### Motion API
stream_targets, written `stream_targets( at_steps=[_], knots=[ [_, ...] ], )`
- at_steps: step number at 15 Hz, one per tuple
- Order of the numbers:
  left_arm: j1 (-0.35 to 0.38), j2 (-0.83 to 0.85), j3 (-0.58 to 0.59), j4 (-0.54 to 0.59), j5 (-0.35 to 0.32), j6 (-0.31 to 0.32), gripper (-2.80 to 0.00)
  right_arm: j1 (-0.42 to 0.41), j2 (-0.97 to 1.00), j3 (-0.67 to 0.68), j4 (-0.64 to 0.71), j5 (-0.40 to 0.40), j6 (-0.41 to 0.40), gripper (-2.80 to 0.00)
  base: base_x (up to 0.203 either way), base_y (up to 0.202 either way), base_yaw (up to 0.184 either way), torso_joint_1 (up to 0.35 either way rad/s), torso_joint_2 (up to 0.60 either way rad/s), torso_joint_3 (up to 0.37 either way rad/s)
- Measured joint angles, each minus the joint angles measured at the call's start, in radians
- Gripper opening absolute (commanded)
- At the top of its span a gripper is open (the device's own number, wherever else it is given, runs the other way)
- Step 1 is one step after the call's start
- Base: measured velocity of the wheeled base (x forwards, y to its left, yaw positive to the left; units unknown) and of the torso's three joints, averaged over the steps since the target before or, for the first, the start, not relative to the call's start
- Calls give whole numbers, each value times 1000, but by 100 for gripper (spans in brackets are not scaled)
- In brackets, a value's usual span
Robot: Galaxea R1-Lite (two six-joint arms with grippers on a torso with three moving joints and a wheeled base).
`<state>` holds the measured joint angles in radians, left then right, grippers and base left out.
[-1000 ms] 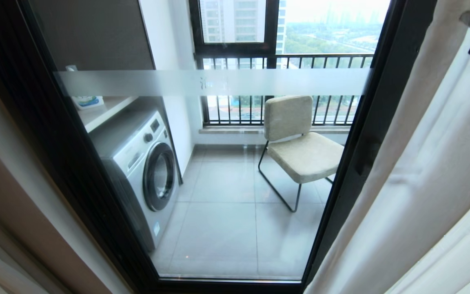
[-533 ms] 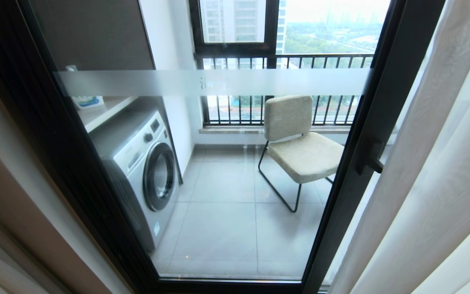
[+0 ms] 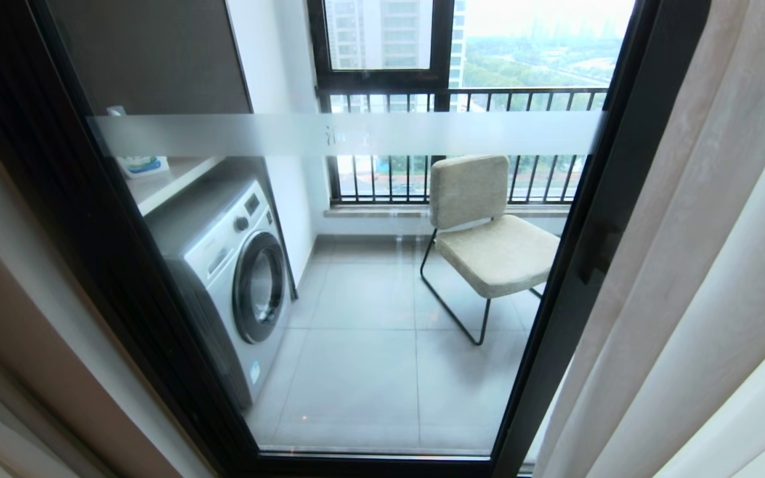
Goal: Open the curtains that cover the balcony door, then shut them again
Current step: Pull the inner curtains open on both sides
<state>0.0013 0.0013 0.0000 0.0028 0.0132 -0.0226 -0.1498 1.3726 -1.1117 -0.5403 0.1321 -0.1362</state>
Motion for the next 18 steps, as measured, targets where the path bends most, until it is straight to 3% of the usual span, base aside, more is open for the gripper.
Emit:
stream_targets(
  at_steps=[5, 18],
  knots=[
    [0, 0, 0, 0, 0, 0, -280, -17, -9, 18, 1, -89, 4, -280, 0, 0, 0, 0, 0, 0],
    [0, 0, 0, -1, 0, 0, -280, -17, -22, 49, -1, -93, 28, -280, 0, 0, 0, 0, 0, 0]
  ],
)
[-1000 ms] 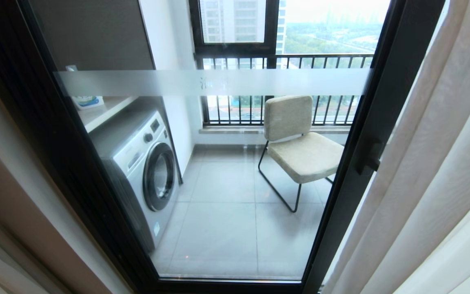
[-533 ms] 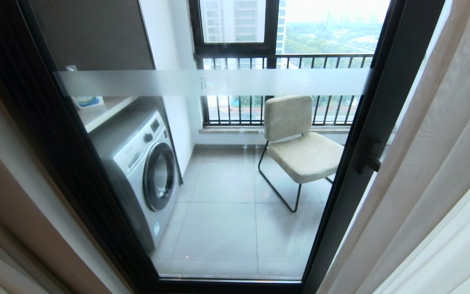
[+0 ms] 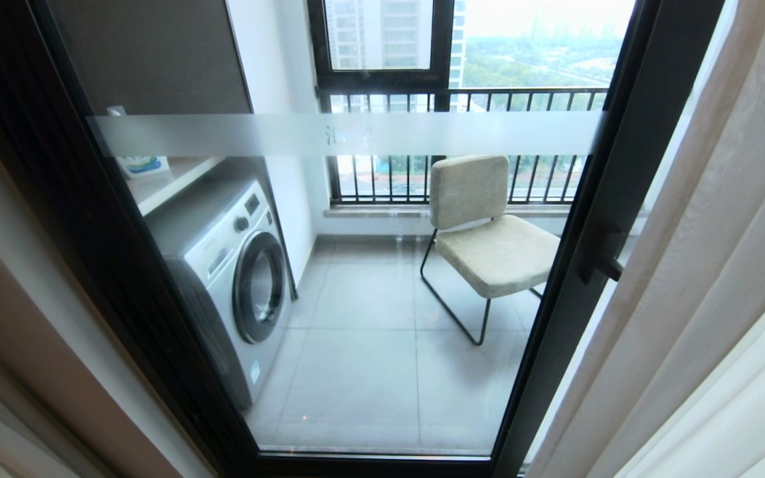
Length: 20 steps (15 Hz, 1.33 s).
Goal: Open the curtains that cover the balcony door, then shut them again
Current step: Pull the inner curtains open on both sides
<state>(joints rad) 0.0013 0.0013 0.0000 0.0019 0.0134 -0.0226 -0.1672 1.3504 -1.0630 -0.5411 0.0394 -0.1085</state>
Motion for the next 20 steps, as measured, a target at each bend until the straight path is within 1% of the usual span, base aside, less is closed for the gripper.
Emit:
stream_targets(
  at_steps=[20],
  knots=[
    [0, 0, 0, 0, 0, -1, -280, 4, -64, 42, -14, 9, 1, -280, 0, 0, 0, 0, 0, 0]
  ],
)
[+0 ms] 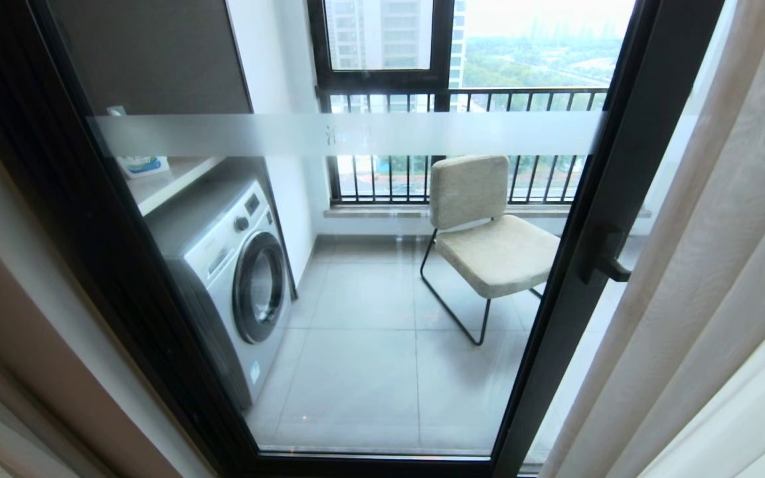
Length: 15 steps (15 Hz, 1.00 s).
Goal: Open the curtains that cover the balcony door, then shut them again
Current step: Pull the inner curtains open on both sides
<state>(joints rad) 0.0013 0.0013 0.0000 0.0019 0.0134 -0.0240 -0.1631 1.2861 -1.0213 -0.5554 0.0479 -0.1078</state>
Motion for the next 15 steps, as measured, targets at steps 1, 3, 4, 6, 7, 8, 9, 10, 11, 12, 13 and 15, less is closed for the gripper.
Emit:
stream_targets(
  at_steps=[1, 3, 4, 6, 7, 8, 9, 10, 11, 12, 13, 15],
  knots=[
    [0, 0, 0, 0, 0, 0, -280, 2, -8, 1, -1, 1, 1, -280, 0, 0, 0, 0, 0, 0],
    [0, 0, 0, 0, 0, 0, -280, 4, -27, 7, -4, 1, 8, -280, 0, 0, 0, 0, 0, 0],
    [0, 0, 0, 0, 0, 0, -280, 5, -35, 11, -6, 1, 15, -280, 0, 0, 0, 0, 0, 0],
    [0, 0, 0, 0, 0, 0, -280, 5, -47, 21, -7, -1, 18, -280, 0, 0, 0, 0, 0, 0],
    [0, 0, 0, 0, 0, 0, -280, 5, -50, 24, -7, -1, 18, -280, 0, 0, 0, 0, 0, 0],
    [0, 0, 0, 0, 0, 0, -280, 5, -52, 25, -8, -1, 18, -280, 0, 0, 0, 0, 0, 0],
    [0, 0, 0, 0, 0, 0, -280, 5, -52, 26, -7, -1, 18, -280, 0, 0, 0, 0, 0, 0],
    [0, 0, 0, -1, 0, 0, -280, 5, -52, 26, -7, -1, 18, -280, 0, 0, 0, 0, 0, 0],
    [0, 0, 0, -1, 0, 0, -280, 4, -50, 26, -7, -2, 17, -280, 0, 0, 0, 0, 0, 0],
    [0, 0, 0, -1, 0, 0, -280, 2, -47, 25, -8, -4, 17, -280, 0, 0, 0, 0, 0, 0],
    [0, 0, 0, -1, 0, 0, -280, 0, -44, 25, -8, -4, 17, -280, 0, 0, 0, 0, 0, 0],
    [0, 0, 0, 0, 1, 0, -280, -4, -34, 24, -12, -6, 17, -280, 0, 0, 0, 0, 0, 0]
  ],
)
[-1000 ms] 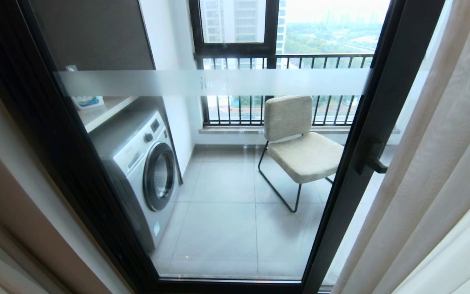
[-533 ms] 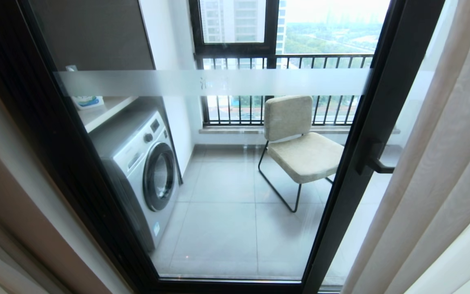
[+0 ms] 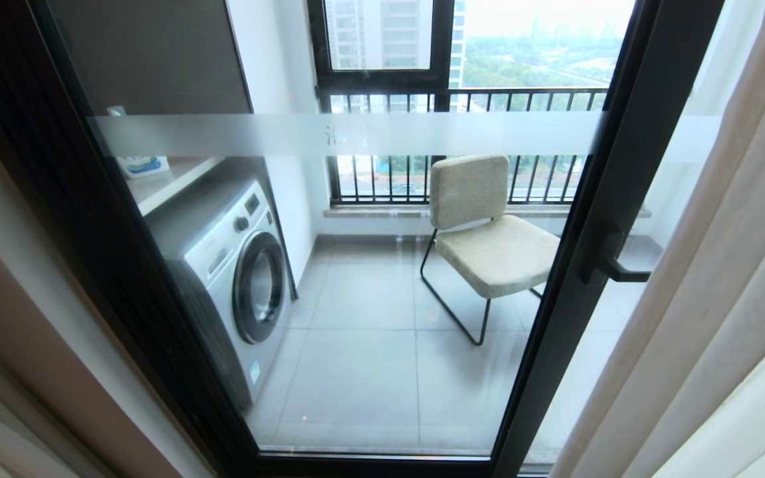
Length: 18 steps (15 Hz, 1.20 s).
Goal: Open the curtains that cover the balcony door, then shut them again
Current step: Pull the inner curtains open on both sides
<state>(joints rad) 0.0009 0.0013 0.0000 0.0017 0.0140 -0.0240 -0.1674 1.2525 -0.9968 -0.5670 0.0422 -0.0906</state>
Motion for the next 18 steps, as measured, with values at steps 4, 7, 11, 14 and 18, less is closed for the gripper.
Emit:
stream_targets(
  at_steps=[4, 7, 11, 14, 18],
  knots=[
    [0, 0, 0, 0, 0, -1, -280, -37, 49, -5, -78, -1, 18, -280, 0, 0, 0, 0, 0, 0],
    [1, 0, 0, 0, -1, -2, -280, -57, 83, -8, -82, 0, 36, -280, 0, 0, 0, 0, 0, 0],
    [0, 0, 0, 0, 0, -2, -280, -62, 119, -23, -82, 0, 44, -280, 0, 0, 0, 0, 0, 0],
    [0, 0, 0, 0, 0, -2, -280, -65, 139, -41, -87, 0, 45, -280, 0, 0, 0, 0, 0, 0],
    [0, 0, 0, 0, -1, -2, -280, -66, 152, -43, -100, 0, 45, -280, 0, 0, 0, 0, 0, 0]
  ],
)
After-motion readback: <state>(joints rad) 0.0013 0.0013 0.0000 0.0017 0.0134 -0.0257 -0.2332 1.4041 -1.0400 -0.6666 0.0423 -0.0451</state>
